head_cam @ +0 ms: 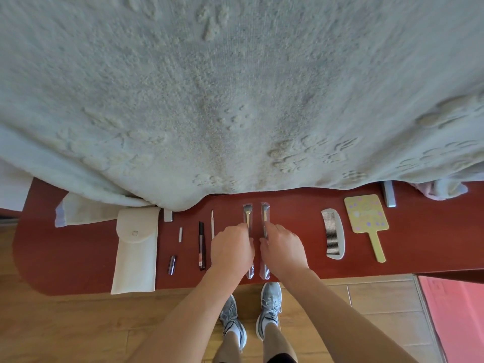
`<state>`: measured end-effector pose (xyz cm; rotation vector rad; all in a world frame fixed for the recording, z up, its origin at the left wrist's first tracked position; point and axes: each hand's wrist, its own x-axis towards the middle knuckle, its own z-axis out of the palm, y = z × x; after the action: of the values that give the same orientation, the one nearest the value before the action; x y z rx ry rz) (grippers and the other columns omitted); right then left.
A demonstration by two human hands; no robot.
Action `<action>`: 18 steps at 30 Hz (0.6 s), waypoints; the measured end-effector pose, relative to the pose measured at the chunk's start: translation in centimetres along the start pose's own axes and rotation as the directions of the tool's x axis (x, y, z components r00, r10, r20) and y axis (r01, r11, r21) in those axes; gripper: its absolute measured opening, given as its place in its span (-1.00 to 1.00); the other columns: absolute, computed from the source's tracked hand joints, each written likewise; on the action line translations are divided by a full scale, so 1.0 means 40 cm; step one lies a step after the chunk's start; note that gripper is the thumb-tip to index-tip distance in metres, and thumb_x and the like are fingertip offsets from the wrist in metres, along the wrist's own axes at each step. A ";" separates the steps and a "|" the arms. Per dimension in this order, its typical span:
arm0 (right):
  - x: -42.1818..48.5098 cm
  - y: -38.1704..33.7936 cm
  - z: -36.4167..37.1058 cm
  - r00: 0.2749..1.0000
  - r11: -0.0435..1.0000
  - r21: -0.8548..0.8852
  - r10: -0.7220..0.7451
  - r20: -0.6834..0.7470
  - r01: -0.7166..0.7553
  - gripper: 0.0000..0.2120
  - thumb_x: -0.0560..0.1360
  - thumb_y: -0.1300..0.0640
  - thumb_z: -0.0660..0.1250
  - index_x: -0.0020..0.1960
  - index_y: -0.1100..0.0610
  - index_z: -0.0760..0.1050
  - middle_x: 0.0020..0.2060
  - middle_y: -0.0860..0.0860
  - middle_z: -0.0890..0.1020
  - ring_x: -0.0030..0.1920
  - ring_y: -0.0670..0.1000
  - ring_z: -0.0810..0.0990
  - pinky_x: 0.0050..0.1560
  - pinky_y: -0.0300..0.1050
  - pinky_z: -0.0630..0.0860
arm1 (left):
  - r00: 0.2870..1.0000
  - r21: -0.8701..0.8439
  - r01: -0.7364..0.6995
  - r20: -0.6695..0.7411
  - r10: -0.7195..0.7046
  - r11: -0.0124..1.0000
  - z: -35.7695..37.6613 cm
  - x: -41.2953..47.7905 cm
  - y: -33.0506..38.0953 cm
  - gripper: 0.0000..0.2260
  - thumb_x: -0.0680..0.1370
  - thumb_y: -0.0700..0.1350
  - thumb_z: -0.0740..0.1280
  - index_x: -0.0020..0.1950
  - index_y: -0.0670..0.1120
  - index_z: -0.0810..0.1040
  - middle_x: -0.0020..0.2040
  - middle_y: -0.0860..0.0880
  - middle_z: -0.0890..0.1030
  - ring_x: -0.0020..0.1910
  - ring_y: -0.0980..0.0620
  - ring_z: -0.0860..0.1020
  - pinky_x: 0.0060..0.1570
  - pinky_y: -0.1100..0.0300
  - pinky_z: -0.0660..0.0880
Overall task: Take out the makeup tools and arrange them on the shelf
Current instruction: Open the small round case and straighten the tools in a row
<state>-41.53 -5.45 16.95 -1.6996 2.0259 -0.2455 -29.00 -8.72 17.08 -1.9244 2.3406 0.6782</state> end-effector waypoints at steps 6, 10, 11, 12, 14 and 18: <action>0.008 0.026 -0.010 1.000 1.000 -0.007 -0.008 -0.002 0.008 -0.83 0.51 0.16 0.27 0.09 0.09 0.51 -0.19 0.00 0.57 -0.24 0.04 0.55 -0.28 -0.20 0.35 | 1.000 -0.021 -0.008 -0.016 0.007 1.000 0.012 0.004 0.025 -0.80 0.59 0.02 0.29 0.16 0.00 0.58 -0.08 0.03 0.68 -0.12 -0.02 0.67 -0.16 0.14 0.59; 0.006 0.037 -0.010 1.000 1.000 0.004 -0.011 -0.007 0.011 -0.85 0.52 0.15 0.28 0.08 0.07 0.52 -0.19 -0.03 0.58 -0.29 -0.03 0.50 -0.28 -0.24 0.40 | 1.000 -0.031 -0.005 -0.021 0.004 1.000 0.015 0.006 0.034 -0.80 0.59 0.03 0.29 0.16 0.01 0.58 -0.09 0.04 0.68 -0.13 0.00 0.67 -0.16 0.14 0.60; 0.006 0.038 -0.010 1.000 1.000 0.007 -0.012 -0.007 0.013 -0.85 0.52 0.15 0.28 0.08 0.07 0.52 -0.19 -0.03 0.58 -0.29 -0.03 0.51 -0.28 -0.24 0.41 | 1.000 -0.037 -0.002 -0.020 0.001 0.999 0.015 0.006 0.036 -0.79 0.59 0.03 0.30 0.17 0.01 0.58 -0.08 0.04 0.69 -0.13 0.00 0.67 -0.16 0.14 0.60; 0.006 0.039 -0.010 1.000 1.000 0.011 -0.015 -0.008 0.015 -0.85 0.52 0.15 0.28 0.08 0.07 0.52 -0.19 -0.04 0.58 -0.29 -0.03 0.52 -0.29 -0.25 0.42 | 1.000 -0.041 -0.001 -0.021 0.000 0.999 0.016 0.006 0.037 -0.79 0.59 0.03 0.30 0.17 0.01 0.58 -0.07 0.04 0.69 -0.12 0.00 0.67 -0.16 0.14 0.61; 0.006 0.043 -0.011 1.000 1.000 0.012 -0.021 -0.011 0.021 -0.85 0.52 0.14 0.28 0.08 0.07 0.52 -0.20 -0.04 0.58 -0.29 -0.03 0.52 -0.29 -0.24 0.45 | 1.000 -0.041 0.005 -0.023 -0.006 0.999 0.016 0.007 0.041 -0.79 0.59 0.02 0.30 0.18 0.00 0.58 -0.07 0.04 0.69 -0.11 -0.01 0.67 -0.17 0.14 0.59; 0.007 0.049 -0.012 0.999 0.999 0.007 -0.032 -0.013 0.033 -0.85 0.52 0.15 0.28 0.08 0.07 0.52 -0.20 -0.03 0.58 -0.29 -0.03 0.52 -0.28 -0.22 0.47 | 1.000 -0.028 0.010 -0.029 -0.011 1.000 0.016 0.006 0.051 -0.81 0.59 0.01 0.29 0.15 0.00 0.58 -0.09 0.03 0.68 -0.12 -0.03 0.66 -0.23 0.16 0.50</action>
<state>-43.51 -5.37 16.44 -1.7319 2.0053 -0.2747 -31.12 -8.45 17.07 -1.9697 2.3482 0.6904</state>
